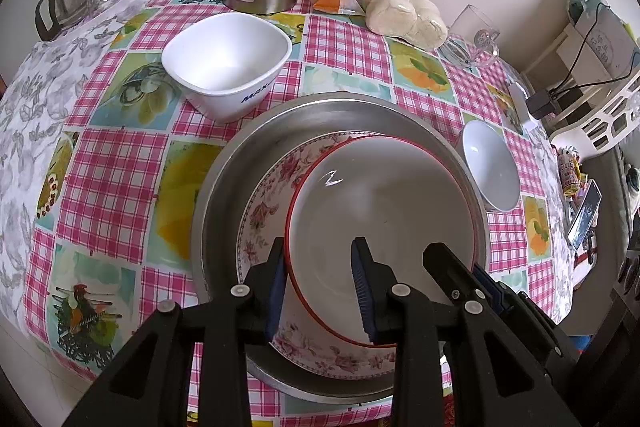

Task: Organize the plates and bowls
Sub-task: 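Lower the red-rimmed bowl onto the floral plate inside the basin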

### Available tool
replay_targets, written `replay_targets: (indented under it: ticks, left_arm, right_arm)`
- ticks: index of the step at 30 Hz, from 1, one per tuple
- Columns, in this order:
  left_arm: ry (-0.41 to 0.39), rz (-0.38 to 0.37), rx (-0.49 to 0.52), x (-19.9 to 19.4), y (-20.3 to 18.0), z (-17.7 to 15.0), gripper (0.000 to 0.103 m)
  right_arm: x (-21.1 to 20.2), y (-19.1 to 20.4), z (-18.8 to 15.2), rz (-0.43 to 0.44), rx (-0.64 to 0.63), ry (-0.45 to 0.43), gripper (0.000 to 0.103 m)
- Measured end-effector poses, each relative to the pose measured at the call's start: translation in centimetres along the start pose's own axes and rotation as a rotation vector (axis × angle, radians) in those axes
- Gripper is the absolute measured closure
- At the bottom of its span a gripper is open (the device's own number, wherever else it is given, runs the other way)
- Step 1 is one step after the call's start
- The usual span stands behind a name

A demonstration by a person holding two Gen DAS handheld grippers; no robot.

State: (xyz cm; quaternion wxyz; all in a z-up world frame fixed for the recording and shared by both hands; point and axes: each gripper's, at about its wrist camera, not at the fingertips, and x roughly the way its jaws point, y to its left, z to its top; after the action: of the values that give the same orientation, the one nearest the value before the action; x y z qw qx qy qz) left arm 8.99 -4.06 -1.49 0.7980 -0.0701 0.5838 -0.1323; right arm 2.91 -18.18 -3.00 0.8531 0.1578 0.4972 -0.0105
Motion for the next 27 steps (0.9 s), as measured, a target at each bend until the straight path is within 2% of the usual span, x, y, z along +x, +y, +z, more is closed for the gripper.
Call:
replay_targets:
  ticks: [27]
  left_arm:
    - [0.004, -0.019, -0.041, 0.16, 0.26, 0.11, 0.066]
  right_arm:
    - [-0.41, 0.09, 0.08, 0.030, 0.018, -0.016, 0.084]
